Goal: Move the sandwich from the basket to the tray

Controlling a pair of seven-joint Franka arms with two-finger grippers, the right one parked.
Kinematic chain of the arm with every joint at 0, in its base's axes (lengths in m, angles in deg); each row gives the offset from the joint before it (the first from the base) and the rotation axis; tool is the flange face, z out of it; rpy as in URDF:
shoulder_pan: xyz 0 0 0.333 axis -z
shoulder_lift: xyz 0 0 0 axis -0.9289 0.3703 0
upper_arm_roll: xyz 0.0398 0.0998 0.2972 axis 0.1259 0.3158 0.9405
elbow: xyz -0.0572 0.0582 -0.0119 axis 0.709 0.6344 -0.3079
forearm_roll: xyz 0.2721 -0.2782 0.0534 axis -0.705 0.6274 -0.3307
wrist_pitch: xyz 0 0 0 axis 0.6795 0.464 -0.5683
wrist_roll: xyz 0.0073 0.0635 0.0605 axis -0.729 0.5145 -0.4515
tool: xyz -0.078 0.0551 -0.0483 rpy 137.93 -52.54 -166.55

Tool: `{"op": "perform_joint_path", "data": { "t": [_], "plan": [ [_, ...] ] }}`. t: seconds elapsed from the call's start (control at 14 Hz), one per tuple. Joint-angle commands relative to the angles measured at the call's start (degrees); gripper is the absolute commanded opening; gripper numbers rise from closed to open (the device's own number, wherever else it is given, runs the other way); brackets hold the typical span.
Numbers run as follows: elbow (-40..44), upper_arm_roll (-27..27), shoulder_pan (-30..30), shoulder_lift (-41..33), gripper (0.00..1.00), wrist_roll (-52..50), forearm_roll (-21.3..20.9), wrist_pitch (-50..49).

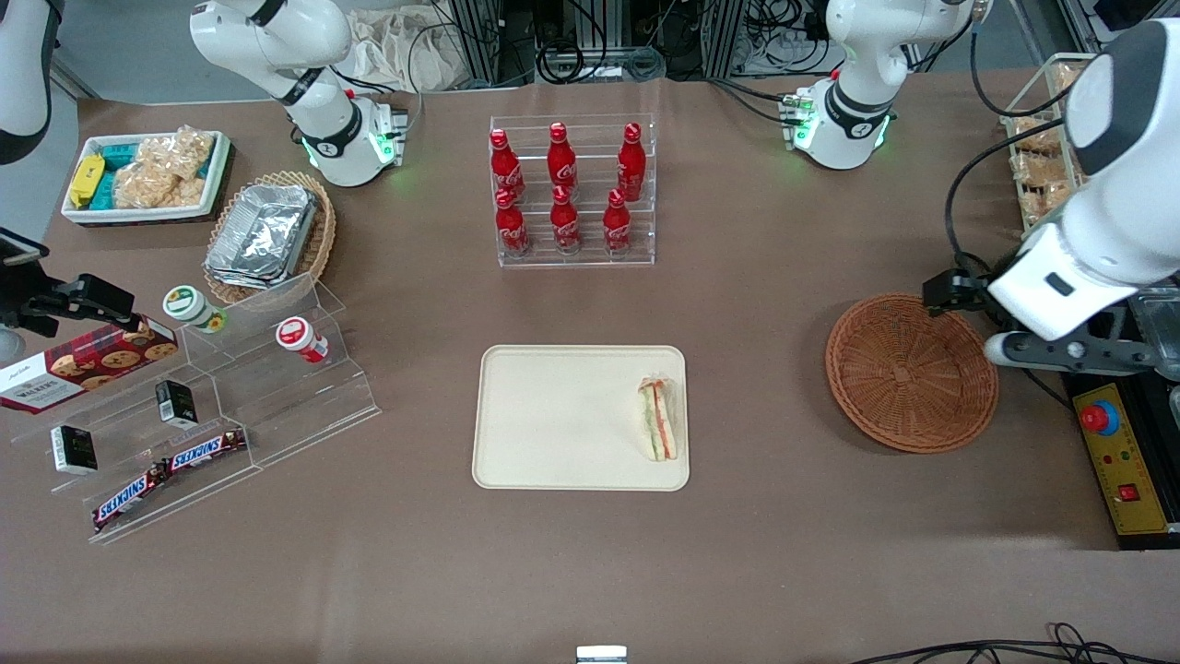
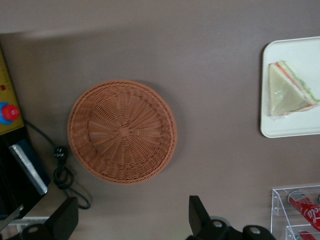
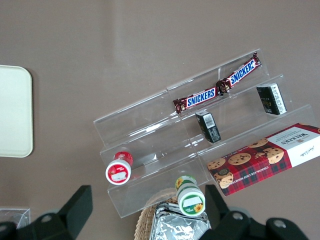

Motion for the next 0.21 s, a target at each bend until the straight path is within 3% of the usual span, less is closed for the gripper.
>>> {"op": "perform_joint_path", "data": {
  "t": [0.0,0.14],
  "plan": [
    [2.91,-0.02,-2.73,-0.70,0.99,1.65,-0.41,-4.34],
    [3.71,0.16,-3.17,-0.96,0.99,3.23,-0.59,-4.79]
  ]
}}
